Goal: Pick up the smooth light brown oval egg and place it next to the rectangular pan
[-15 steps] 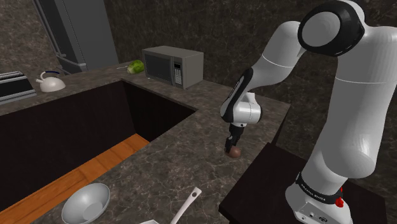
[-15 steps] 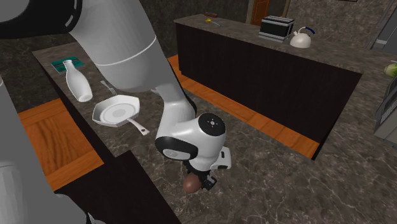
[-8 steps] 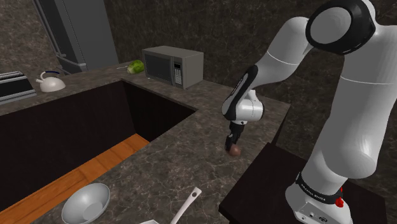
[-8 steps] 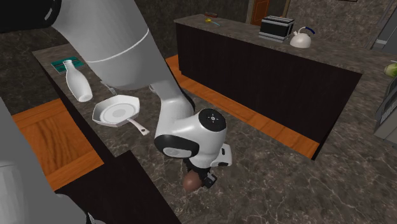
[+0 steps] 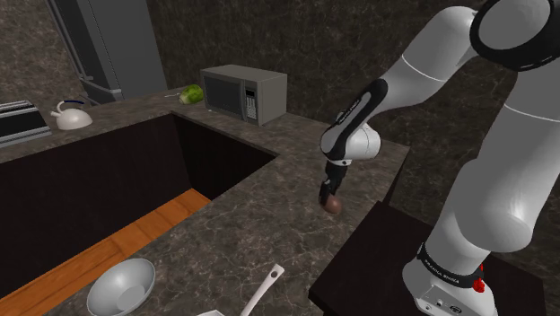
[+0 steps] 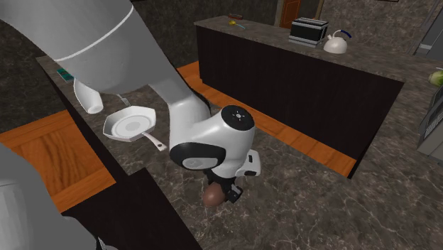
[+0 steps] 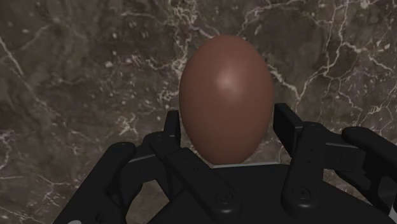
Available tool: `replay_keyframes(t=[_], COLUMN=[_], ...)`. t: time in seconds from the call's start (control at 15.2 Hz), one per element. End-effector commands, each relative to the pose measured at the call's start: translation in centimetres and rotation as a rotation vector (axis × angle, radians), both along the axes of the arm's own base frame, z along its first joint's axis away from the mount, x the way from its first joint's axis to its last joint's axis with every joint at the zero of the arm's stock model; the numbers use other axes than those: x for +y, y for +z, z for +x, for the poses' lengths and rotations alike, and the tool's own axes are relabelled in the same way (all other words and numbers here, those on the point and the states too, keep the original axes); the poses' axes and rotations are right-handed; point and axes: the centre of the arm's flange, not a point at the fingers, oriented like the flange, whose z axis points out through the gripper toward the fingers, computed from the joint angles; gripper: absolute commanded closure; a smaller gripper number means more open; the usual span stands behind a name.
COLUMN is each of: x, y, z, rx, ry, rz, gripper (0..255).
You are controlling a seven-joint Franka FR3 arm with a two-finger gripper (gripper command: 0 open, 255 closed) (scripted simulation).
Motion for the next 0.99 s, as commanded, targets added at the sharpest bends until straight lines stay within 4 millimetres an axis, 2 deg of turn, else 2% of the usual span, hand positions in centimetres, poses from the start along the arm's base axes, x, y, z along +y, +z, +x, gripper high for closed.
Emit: replay_keyframes(t=[0.0, 0.92], x=[0.0, 0.0], y=[1.0, 8.4], z=[0.0, 0.0], rx=[0.001, 0.001], ry=[0.000, 0.000], rz=[-0.001, -0.001], gripper=[255, 255])
